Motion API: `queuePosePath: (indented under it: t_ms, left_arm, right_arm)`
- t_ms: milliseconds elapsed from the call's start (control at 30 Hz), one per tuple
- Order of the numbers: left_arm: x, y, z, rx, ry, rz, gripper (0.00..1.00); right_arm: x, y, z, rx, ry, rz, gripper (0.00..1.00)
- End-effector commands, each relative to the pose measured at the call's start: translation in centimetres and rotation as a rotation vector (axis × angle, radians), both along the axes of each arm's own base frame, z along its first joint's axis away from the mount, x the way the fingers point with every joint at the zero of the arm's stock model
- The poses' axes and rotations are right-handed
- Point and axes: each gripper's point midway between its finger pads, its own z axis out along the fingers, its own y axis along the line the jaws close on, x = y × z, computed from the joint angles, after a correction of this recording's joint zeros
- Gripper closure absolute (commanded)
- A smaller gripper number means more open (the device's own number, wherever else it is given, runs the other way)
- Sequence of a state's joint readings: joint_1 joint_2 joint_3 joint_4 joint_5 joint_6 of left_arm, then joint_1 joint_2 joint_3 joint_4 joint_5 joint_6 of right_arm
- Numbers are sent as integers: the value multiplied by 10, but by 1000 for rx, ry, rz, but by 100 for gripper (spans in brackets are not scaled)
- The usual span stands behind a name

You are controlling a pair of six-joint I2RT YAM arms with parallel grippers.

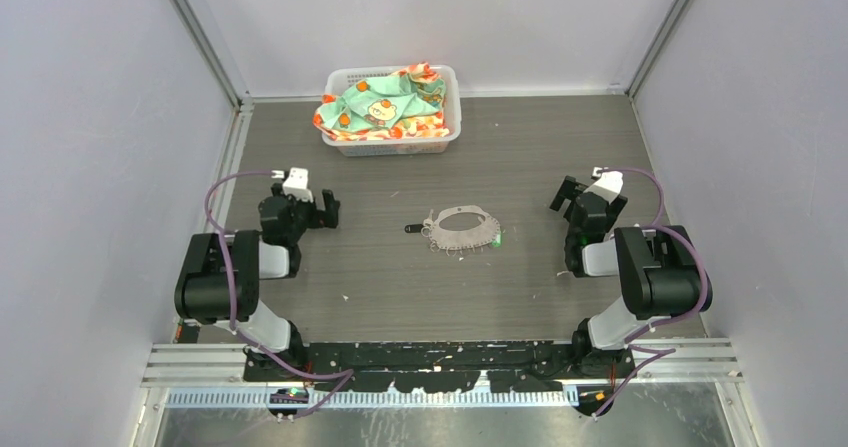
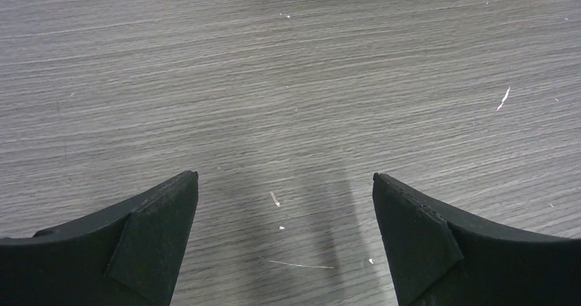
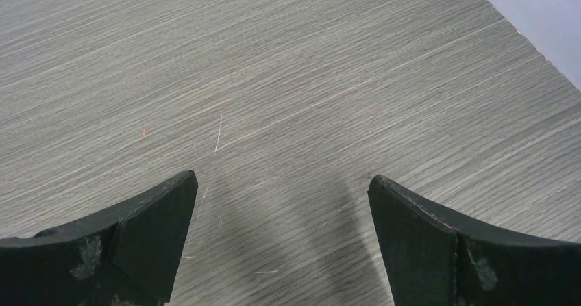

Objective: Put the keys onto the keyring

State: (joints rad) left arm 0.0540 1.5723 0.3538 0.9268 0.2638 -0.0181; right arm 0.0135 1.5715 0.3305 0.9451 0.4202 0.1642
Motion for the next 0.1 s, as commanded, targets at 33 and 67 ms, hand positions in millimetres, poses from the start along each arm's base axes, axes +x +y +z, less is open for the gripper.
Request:
queuePosePath:
  t_ms: [33, 67]
  left_arm:
    - [7, 2, 17, 22, -59, 11, 0]
    - [7, 2, 17, 20, -62, 11, 0]
  right_arm:
    - [7, 1, 16, 11, -65, -4, 0]
    - [7, 0, 17, 12, -67, -6, 0]
